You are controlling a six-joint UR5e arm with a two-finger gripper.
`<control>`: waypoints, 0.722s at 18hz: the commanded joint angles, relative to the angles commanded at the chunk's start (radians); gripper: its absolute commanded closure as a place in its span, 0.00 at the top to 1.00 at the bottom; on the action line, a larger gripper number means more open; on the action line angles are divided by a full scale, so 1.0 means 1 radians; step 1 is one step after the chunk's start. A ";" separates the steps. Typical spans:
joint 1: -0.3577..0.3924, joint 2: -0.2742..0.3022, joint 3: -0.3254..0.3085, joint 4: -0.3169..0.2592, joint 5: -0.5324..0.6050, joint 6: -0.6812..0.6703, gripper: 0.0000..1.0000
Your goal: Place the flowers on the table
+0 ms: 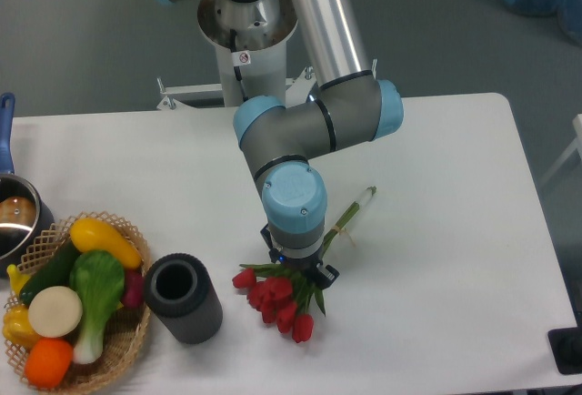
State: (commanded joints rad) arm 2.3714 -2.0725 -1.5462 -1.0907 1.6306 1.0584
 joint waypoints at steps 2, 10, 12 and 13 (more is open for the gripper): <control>0.035 0.029 -0.018 0.008 -0.002 0.002 1.00; 0.158 0.109 -0.023 0.035 -0.047 0.003 1.00; 0.195 0.118 -0.012 0.037 -0.095 0.038 1.00; 0.201 0.132 -0.008 0.037 -0.103 0.070 1.00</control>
State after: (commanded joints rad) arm 2.5724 -1.9406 -1.5540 -1.0538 1.5279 1.1287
